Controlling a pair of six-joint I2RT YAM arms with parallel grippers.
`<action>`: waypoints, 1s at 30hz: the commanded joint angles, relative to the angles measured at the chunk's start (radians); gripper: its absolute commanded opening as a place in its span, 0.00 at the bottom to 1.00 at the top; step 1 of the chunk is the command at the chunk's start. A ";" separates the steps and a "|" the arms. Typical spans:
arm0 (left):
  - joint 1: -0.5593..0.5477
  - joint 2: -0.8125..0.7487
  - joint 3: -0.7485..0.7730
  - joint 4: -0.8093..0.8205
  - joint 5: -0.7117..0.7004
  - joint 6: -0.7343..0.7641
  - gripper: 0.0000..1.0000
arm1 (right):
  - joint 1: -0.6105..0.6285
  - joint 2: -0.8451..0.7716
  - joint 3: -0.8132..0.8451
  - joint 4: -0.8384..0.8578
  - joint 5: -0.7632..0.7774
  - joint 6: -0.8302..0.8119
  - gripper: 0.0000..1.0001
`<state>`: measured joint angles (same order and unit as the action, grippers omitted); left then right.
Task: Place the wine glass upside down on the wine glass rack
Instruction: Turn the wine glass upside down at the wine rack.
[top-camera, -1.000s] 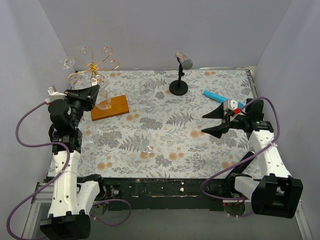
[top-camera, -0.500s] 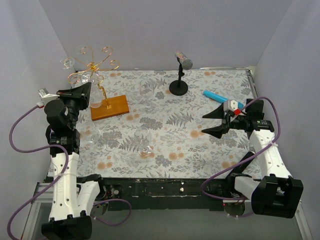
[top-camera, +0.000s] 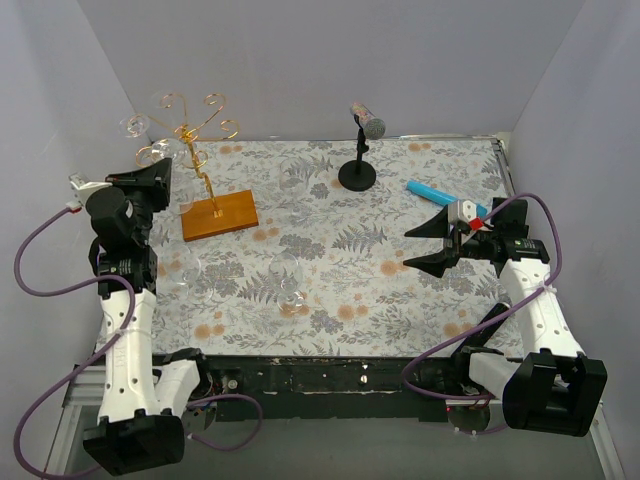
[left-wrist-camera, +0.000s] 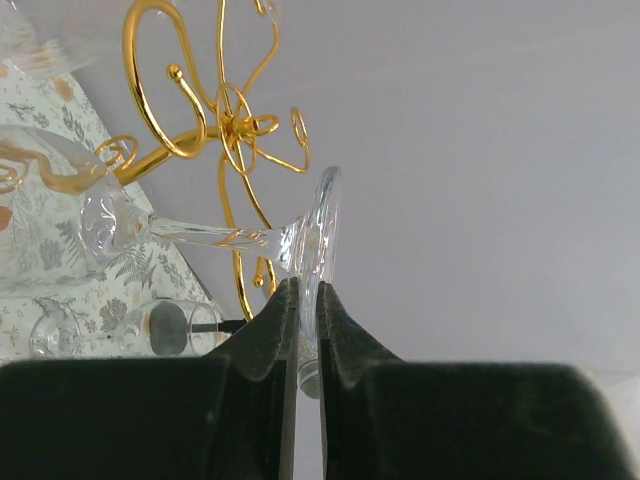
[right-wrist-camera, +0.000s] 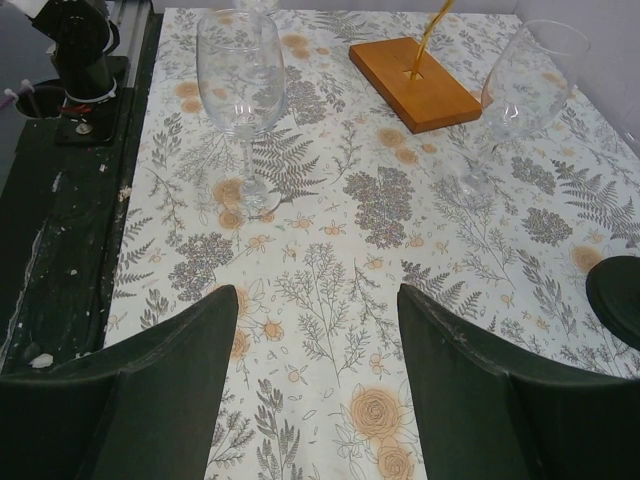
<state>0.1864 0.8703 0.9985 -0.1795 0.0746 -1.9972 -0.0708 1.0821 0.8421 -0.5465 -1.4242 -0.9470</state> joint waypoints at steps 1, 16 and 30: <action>0.027 0.009 0.077 0.087 -0.016 -0.120 0.00 | -0.004 0.001 0.045 -0.026 -0.041 -0.022 0.73; 0.094 0.099 0.084 0.147 0.059 -0.253 0.00 | -0.004 -0.004 0.064 -0.082 -0.042 -0.076 0.73; 0.127 0.177 0.123 0.172 0.060 -0.285 0.00 | -0.004 -0.001 0.074 -0.113 -0.044 -0.105 0.73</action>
<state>0.2916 1.0519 1.0531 -0.0898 0.1429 -1.9976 -0.0711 1.0821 0.8753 -0.6376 -1.4403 -1.0279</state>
